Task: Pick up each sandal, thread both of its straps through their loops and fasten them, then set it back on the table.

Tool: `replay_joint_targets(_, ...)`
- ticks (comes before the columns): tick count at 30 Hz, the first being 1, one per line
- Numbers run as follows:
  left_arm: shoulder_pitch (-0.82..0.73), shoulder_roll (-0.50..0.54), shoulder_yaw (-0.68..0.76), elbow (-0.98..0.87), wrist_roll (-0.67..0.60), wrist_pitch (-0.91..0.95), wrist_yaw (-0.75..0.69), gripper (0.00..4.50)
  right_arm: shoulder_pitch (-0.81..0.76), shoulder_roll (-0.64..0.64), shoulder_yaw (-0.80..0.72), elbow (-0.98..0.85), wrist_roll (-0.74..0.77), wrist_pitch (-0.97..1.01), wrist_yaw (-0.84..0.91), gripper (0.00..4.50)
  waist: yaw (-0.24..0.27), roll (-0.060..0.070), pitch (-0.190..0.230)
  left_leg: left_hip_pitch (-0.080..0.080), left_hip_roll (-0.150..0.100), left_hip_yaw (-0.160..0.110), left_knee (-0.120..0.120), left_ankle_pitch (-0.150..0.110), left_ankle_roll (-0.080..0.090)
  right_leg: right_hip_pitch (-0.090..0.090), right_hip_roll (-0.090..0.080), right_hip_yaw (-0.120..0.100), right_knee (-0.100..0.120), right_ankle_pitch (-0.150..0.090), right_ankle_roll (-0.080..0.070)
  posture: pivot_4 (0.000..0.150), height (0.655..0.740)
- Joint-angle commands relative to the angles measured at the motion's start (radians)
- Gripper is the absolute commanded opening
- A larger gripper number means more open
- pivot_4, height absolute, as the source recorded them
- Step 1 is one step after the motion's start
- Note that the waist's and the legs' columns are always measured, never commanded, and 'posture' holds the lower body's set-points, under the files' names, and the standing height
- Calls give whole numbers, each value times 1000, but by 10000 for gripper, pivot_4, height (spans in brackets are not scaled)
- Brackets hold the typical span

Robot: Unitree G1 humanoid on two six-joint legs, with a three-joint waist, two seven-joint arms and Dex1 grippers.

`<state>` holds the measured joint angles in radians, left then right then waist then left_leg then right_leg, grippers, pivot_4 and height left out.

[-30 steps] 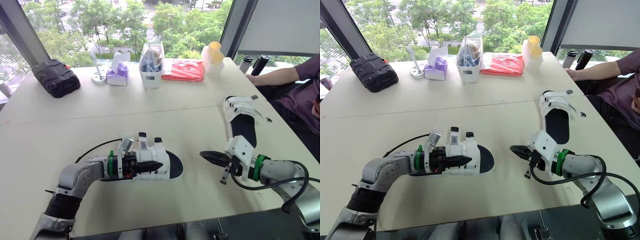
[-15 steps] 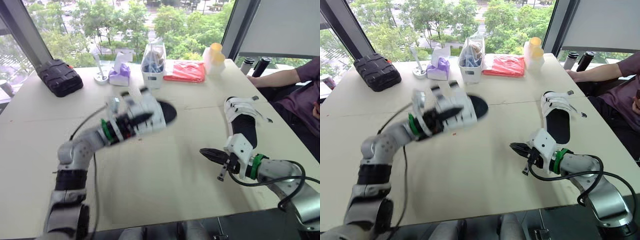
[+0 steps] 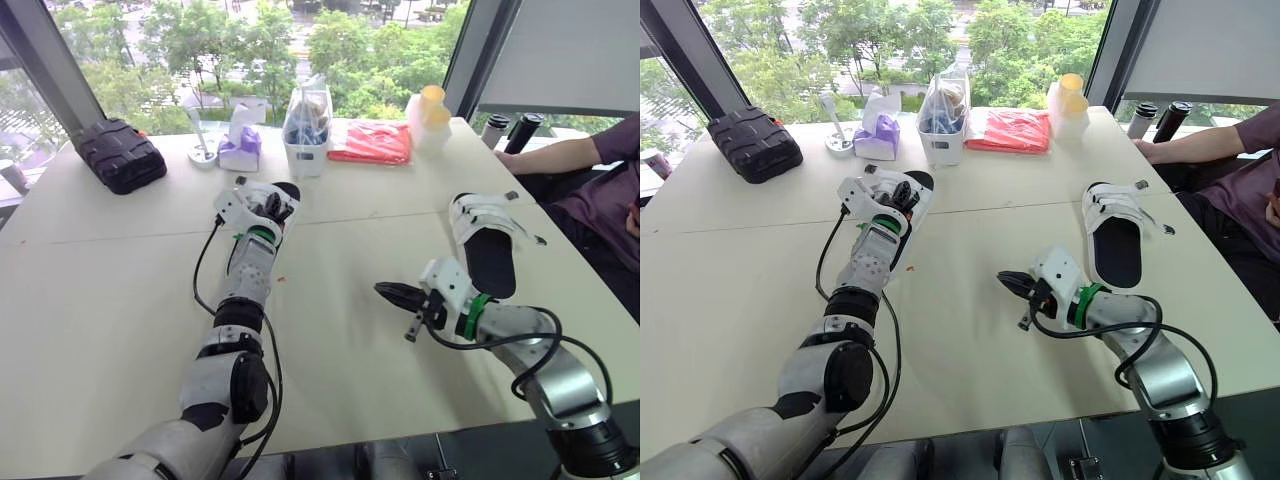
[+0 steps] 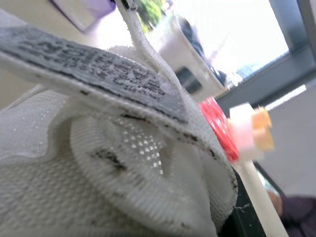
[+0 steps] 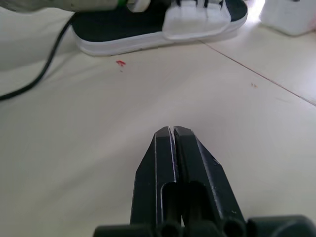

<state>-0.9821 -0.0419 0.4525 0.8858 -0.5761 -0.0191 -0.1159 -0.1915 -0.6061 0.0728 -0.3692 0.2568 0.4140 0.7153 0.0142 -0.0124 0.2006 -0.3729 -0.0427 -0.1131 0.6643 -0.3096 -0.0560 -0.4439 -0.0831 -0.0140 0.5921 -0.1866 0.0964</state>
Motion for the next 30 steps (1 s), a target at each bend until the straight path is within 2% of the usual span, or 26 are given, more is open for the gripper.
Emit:
replay_joint_targets(1,-39,26,31,70,5,-67,5,21873,12,12,9,-49,-15,-17,-21,0,0,0,0,0,0,0,0,0,0,0,0,0,0,0,0,1500,7400)
replay_joint_targets(5,-25,40,19,37,9,-19,6,42042,19,23,9,-52,-19,-18,-36,0,-1,0,0,1,-1,0,1,0,0,0,0,1,2,0,1,1500,7400)
replay_joint_targets(6,-6,49,-1,0,14,60,21,44111,21,23,5,-51,-18,-19,-36,0,-2,0,-1,1,-1,1,1,0,0,1,0,1,2,0,1,1500,7400)
replay_joint_targets(9,95,79,-58,-216,-10,359,84,44111,38,19,-4,-58,-17,-22,-37,0,-9,0,-1,3,-1,1,1,0,0,1,0,3,4,1,1,1500,7400)
replay_joint_targets(12,262,156,-207,-573,18,624,76,44111,58,16,-11,-65,-16,-26,-39,0,-22,1,-2,5,0,2,1,0,0,1,1,4,6,1,1,1500,7400)
replay_joint_targets(16,473,281,-220,-1068,-166,918,54,44111,64,40,-33,-61,-6,-43,-59,0,-31,1,-2,7,0,4,0,0,0,0,1,9,7,1,1,1500,7400)
replay_joint_targets(19,542,379,-257,-1240,-182,982,-7,44111,61,60,-47,-67,23,-23,-64,0,-23,1,-1,8,1,5,0,0,0,1,2,9,8,1,0,1500,7400)
replay_joint_targets(22,656,584,-290,-1408,-146,951,-177,44111,55,75,-79,-49,91,16,-50,0,-25,0,-2,11,1,6,1,-1,2,4,2,9,8,2,-1,1500,7400)
replay_joint_targets(24,738,661,-254,-1443,-150,925,-249,44111,50,77,-112,-38,138,47,-43,0,-27,2,-2,17,2,7,-1,-2,4,8,2,10,7,1,-2,1500,7400)
replay_joint_targets(28,854,685,-160,-1442,-182,887,-302,44111,45,81,-167,-27,210,104,-46,0,-25,2,-3,18,2,8,-1,-3,5,10,3,10,7,-1,-5,1500,7400)
replay_joint_targets(30,973,683,-106,-1446,-172,846,-344,44111,52,86,-204,-25,264,151,-51,0,-25,1,-3,18,2,8,0,-3,5,10,3,10,7,-1,-5,1500,7400)
